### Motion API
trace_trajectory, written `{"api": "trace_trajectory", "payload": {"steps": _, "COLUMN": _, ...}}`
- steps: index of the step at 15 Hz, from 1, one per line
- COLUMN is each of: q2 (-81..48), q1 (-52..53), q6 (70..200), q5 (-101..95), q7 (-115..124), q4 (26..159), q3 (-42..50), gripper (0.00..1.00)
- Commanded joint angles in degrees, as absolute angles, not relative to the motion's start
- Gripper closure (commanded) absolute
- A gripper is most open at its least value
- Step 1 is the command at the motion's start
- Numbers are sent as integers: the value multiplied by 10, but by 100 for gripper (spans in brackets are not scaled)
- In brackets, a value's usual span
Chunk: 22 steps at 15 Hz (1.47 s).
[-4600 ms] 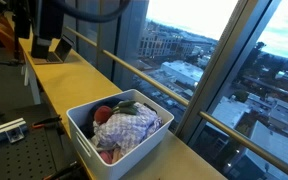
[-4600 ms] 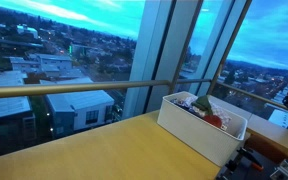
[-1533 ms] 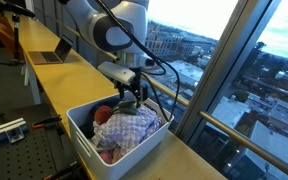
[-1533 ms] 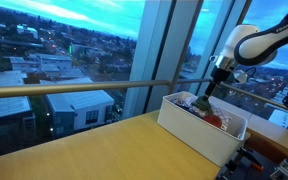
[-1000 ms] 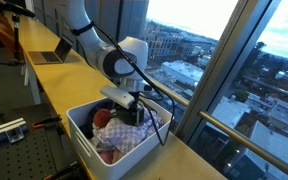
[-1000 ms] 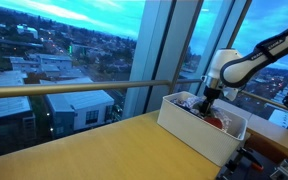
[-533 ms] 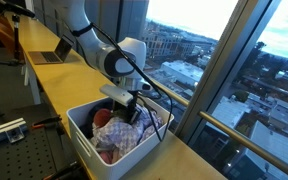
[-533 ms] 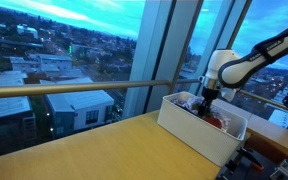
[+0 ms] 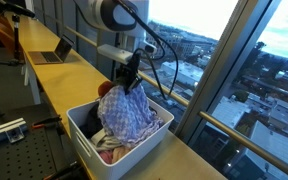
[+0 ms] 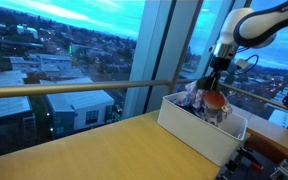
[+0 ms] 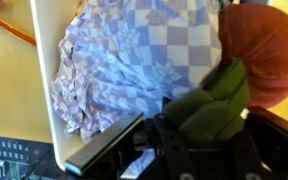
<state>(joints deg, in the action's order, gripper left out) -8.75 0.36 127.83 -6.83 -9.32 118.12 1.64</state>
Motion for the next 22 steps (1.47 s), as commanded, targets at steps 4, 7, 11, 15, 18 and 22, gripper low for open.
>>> {"api": "trace_trajectory", "payload": {"steps": 4, "q2": 16, "q1": 30, "q6": 1167, "q5": -60, "q7": -73, "q4": 1083, "q3": -25, "gripper": 96}}
{"api": "trace_trajectory", "payload": {"steps": 7, "q2": 18, "q1": 58, "q6": 1135, "q5": -66, "q7": -29, "q4": 1012, "q3": -56, "gripper": 96}}
{"api": "trace_trajectory", "payload": {"steps": 11, "q2": -15, "q1": 105, "q6": 1086, "q5": -83, "q7": 48, "q4": 907, "q3": -110, "gripper": 96}}
{"api": "trace_trajectory", "payload": {"steps": 15, "q2": -76, "q1": 166, "q6": 1052, "q5": -126, "q7": 123, "q4": 808, "q3": -165, "gripper": 96}}
{"api": "trace_trajectory", "payload": {"steps": 18, "q2": -148, "q1": 221, "q6": 1054, "q5": -141, "q7": 188, "q4": 752, "q3": -188, "gripper": 96}}
{"api": "trace_trajectory", "payload": {"steps": 22, "q2": -262, "q1": 303, "q6": 1063, "q5": -154, "q7": 257, "q4": 675, "q3": -180, "gripper": 96}}
